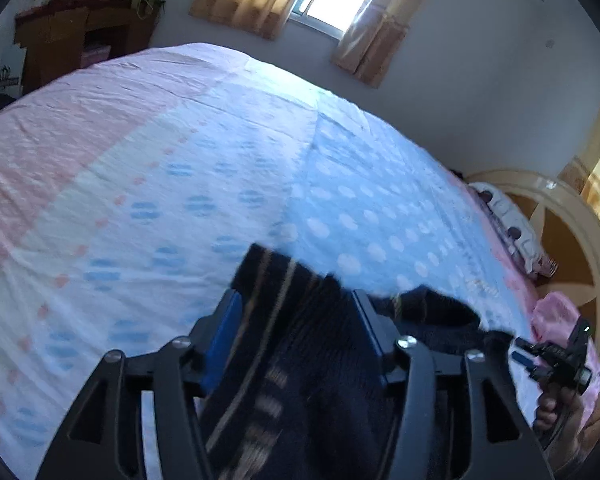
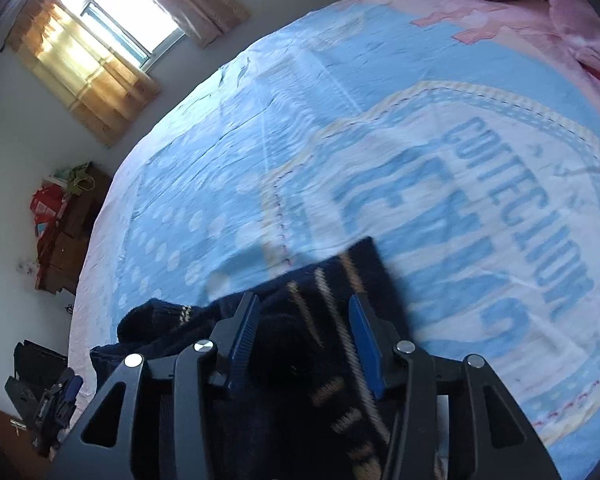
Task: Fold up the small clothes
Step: 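Lift the hem with both tools and fold it over toward the collar, then lay the folded hem down and open both tools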
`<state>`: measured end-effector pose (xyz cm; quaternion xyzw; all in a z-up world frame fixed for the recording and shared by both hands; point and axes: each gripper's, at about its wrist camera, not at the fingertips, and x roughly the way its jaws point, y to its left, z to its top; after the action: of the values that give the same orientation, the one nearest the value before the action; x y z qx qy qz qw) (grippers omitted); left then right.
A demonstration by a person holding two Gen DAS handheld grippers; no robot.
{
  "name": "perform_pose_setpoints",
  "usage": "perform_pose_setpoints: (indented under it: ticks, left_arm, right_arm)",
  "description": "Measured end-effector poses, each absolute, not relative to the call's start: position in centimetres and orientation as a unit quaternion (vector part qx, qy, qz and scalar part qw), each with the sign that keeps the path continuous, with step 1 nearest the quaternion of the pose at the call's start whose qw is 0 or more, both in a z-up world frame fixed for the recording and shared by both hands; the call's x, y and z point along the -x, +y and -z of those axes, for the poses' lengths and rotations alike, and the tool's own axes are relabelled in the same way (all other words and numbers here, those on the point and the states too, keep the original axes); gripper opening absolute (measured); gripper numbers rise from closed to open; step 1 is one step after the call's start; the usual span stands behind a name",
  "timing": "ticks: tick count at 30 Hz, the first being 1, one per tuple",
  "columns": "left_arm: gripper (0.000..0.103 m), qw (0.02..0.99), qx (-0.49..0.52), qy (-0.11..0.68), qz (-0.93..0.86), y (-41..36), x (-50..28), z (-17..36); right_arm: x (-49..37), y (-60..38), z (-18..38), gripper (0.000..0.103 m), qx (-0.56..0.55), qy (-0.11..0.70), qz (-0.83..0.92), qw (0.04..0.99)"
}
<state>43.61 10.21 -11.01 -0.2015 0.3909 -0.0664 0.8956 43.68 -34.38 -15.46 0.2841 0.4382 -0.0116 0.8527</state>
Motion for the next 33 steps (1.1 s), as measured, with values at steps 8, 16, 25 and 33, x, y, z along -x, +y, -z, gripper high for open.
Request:
perform_pose_setpoints:
  ticks: [8,16,25,33]
  left_arm:
    - [0.058,0.89,0.161,0.423,0.052,11.1,-36.4,13.6]
    - [0.057,0.904,0.109,0.41,0.056,9.8,-31.6,14.2]
    - [0.059,0.897,0.088,0.432,0.036,10.0,-31.8,16.0]
    - [0.06,0.896,0.07,0.437,0.036,9.7,-31.1,16.6]
  right_arm:
    - [-35.4,-35.2,14.7,0.048,-0.233,0.446,-0.011,0.864]
    - [-27.6,-33.9,15.2,0.048,-0.2,0.453,-0.033,0.868]
    - [-25.5,-32.2,16.3,0.022,-0.153,0.475,-0.047,0.865]
    - [-22.3,-32.5,18.1,0.01,-0.14,0.489,-0.042,0.86]
